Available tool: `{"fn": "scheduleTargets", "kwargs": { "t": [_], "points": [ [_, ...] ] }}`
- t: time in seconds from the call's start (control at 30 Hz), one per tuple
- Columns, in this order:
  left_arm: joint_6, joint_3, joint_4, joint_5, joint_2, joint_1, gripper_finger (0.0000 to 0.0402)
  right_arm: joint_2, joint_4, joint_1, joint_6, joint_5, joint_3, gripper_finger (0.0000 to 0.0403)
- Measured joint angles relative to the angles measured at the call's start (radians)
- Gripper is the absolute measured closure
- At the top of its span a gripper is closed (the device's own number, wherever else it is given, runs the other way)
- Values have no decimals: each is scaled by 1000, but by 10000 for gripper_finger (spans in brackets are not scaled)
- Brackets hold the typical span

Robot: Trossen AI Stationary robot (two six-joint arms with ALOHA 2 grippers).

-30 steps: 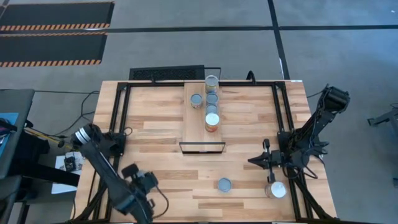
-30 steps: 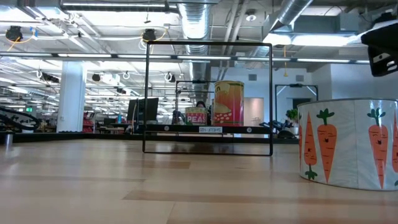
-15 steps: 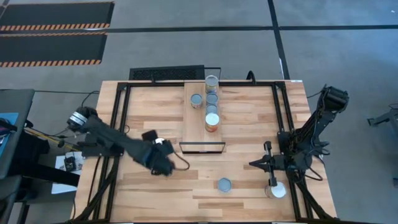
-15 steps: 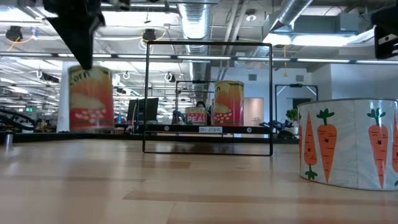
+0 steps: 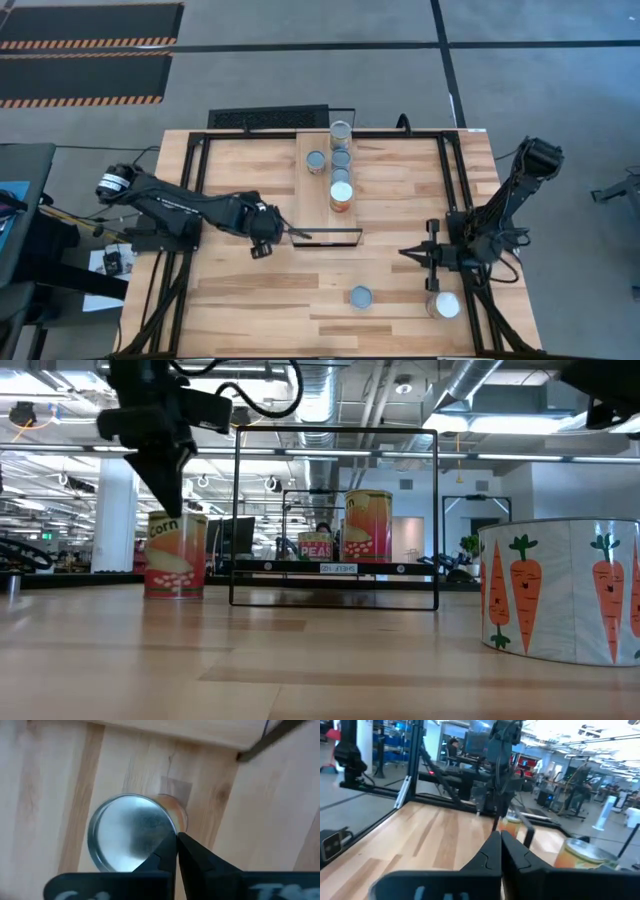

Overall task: Pick and place cans onto a shelf
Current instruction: Put the corn can on the shelf and align it with other corn cans

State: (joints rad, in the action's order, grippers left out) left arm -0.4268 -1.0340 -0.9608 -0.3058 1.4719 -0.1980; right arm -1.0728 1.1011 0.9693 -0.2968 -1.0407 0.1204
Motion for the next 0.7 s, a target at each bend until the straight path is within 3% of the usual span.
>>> {"fn": "scheduleTargets", "kwargs": {
  "t": [0.33,0.53,0.7],
  "points": [
    [86,-36,11,48,-6,13,347,55,1,-4,-51,10,18,393],
    [151,-42,8,50,-59,14,297,54,-2,-4,-60,11,20,393],
    [238,-42,6,11,-145,5,279,54,0,-4,-70,11,20,393]
  ]
}}
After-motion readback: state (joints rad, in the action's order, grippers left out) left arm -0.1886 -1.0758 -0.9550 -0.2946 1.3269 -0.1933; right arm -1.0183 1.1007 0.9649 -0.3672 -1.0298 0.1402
